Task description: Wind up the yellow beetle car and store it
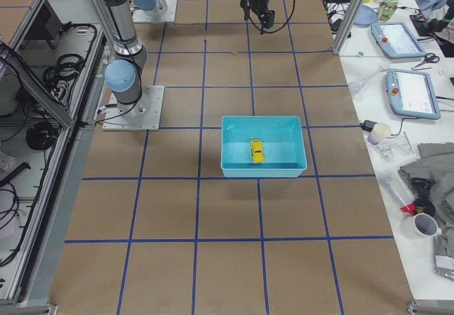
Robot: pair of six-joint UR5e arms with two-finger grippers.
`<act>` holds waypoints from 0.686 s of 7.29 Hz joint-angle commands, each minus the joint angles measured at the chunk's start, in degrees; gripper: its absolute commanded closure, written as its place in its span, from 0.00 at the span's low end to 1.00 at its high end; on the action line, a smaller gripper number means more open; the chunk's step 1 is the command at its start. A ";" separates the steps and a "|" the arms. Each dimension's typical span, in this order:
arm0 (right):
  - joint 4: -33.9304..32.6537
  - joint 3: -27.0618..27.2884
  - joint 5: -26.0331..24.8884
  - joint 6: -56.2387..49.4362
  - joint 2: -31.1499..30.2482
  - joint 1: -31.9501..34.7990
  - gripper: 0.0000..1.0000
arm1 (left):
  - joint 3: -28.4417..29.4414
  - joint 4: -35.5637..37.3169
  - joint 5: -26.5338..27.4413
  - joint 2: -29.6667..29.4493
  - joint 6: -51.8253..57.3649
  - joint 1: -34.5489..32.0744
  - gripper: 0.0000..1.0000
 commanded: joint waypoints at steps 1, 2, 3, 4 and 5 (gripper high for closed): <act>-0.39 0.38 -0.27 18.29 0.21 0.59 0.00 | 0.08 0.07 -1.52 -0.14 0.06 0.31 0.00; -0.48 0.39 -0.71 22.25 -0.31 0.15 0.00 | 0.08 0.07 -1.88 -0.06 0.06 0.31 0.00; -0.30 0.39 -4.28 28.38 -0.40 0.06 0.00 | 0.00 0.07 -1.27 0.12 0.06 0.22 0.00; -0.13 0.39 -5.02 29.23 -0.41 -0.03 0.00 | 0.00 -0.27 -1.09 0.21 -0.03 0.22 0.00; -0.21 0.39 -4.85 29.32 -0.41 0.06 0.00 | 0.00 -0.62 -1.09 0.29 -0.11 0.13 0.00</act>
